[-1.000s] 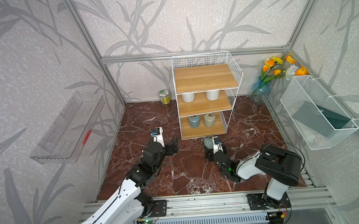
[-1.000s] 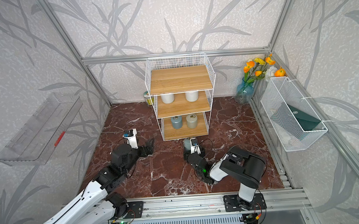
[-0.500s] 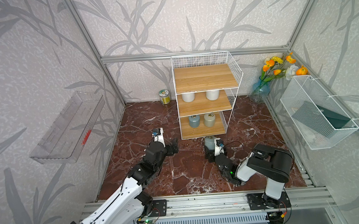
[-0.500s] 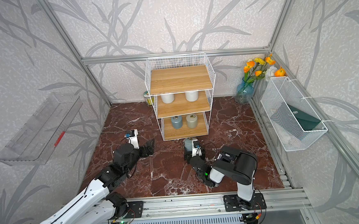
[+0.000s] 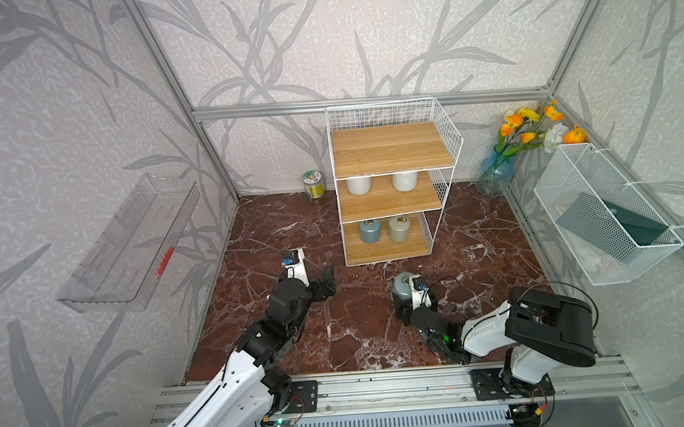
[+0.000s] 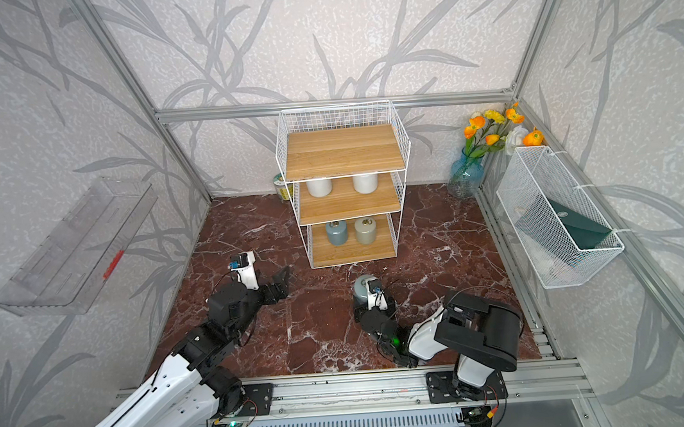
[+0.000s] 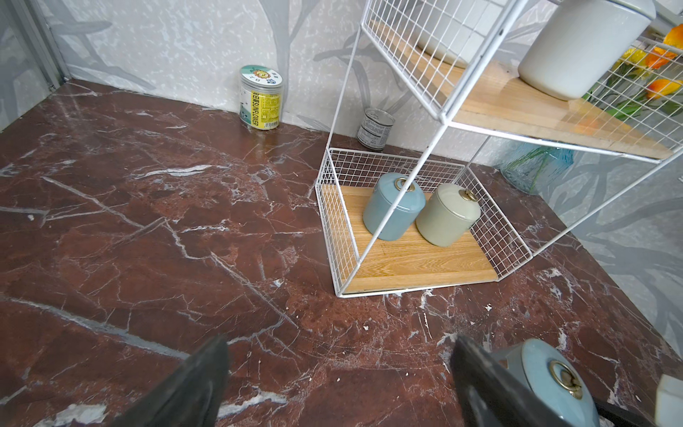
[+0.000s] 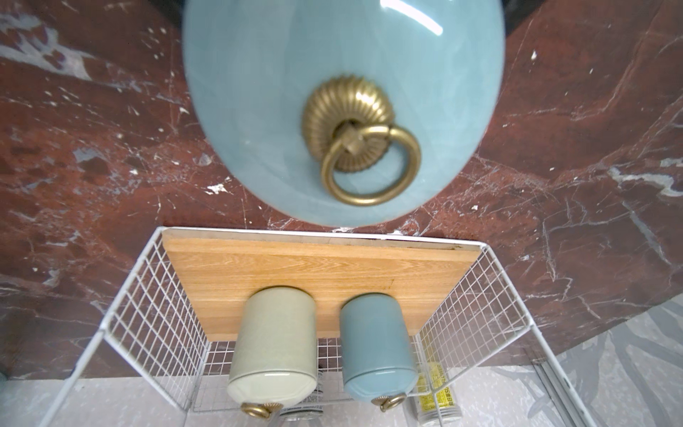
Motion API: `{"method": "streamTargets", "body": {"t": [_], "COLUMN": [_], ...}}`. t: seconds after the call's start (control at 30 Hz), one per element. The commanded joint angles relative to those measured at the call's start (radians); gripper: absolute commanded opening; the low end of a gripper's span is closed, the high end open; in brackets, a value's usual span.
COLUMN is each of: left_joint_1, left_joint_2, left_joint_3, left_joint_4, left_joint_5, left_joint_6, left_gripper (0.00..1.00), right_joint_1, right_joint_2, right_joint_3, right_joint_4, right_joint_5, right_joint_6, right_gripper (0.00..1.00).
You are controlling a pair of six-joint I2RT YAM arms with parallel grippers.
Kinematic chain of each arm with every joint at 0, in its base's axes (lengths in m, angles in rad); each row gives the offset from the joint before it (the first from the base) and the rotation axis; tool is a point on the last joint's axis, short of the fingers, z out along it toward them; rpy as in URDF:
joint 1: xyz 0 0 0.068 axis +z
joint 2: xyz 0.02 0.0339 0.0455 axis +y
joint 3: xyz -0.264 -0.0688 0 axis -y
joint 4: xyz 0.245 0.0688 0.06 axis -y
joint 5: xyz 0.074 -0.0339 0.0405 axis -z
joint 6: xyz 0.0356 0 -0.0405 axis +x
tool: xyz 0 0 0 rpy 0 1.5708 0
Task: Remove the tea canisters from the shelf
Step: Place the tea canister at the center of the board.
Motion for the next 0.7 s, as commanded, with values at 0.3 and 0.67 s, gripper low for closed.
{"method": "streamTargets", "body": {"t": [0.3,0.67], "left_joint_1": [-0.001,-0.001], "left_joint_2": [-0.007,-0.019], "left_joint_3": [-0.025,-0.042], "left_joint_4": [0.008,0.016], "left_joint_5": [-0.005,0.001], "left_joint_6": [-0.038,-0.052], "left_gripper": [0.94,0.94], "right_joint_1": [0.081,0.084], "right_joint_2": [-0.045,-0.131], "right_joint_3": [-0.026,-0.032], "right_joint_4": [-0.409,-0.51], "right_joint_5": [-0.065,-0.089], "right_joint_6": [0.056,0.045], "right_gripper": [0.82,0.93]}}
